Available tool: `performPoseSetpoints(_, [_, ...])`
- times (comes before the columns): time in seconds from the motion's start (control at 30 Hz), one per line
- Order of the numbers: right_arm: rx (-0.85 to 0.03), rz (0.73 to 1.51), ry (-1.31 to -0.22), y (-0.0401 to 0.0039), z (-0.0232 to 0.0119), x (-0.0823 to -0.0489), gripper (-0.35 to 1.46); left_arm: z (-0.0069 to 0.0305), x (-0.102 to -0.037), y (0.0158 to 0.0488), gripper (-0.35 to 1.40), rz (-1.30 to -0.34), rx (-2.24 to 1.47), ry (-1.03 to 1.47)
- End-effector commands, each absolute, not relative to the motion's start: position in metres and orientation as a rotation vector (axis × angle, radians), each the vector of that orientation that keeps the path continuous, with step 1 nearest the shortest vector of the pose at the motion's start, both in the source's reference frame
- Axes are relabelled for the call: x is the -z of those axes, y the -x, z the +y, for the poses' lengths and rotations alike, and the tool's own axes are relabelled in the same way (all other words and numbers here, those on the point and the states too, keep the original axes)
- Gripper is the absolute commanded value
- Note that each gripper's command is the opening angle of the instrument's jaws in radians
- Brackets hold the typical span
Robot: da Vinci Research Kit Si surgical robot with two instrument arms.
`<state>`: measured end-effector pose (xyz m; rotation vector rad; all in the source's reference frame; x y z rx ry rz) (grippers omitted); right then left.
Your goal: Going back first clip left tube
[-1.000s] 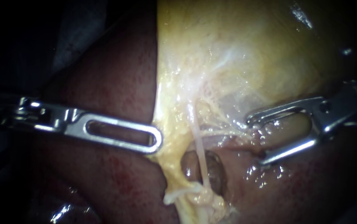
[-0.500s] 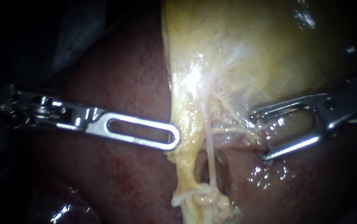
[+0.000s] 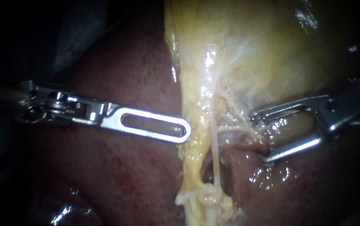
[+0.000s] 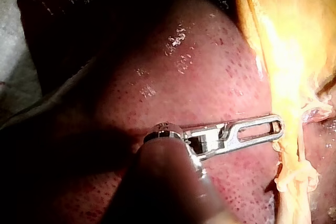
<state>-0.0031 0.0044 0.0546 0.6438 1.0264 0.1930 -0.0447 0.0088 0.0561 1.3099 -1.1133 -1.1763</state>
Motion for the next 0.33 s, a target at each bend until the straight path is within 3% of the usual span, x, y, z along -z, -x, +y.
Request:
performPoseSetpoints(0.03, [-0.193,1.026,-0.644,0.0031,0.0044,-0.0546,0.43,0.0088,-0.0561,0.0447,-0.35,-1.113,1.177,-1.310])
performPoseSetpoints(0.33, [-0.193,1.027,-0.644,0.0031,0.0044,-0.0546,0.43,0.0088,-0.0561,0.0447,-0.35,-1.113,1.177,-1.310])
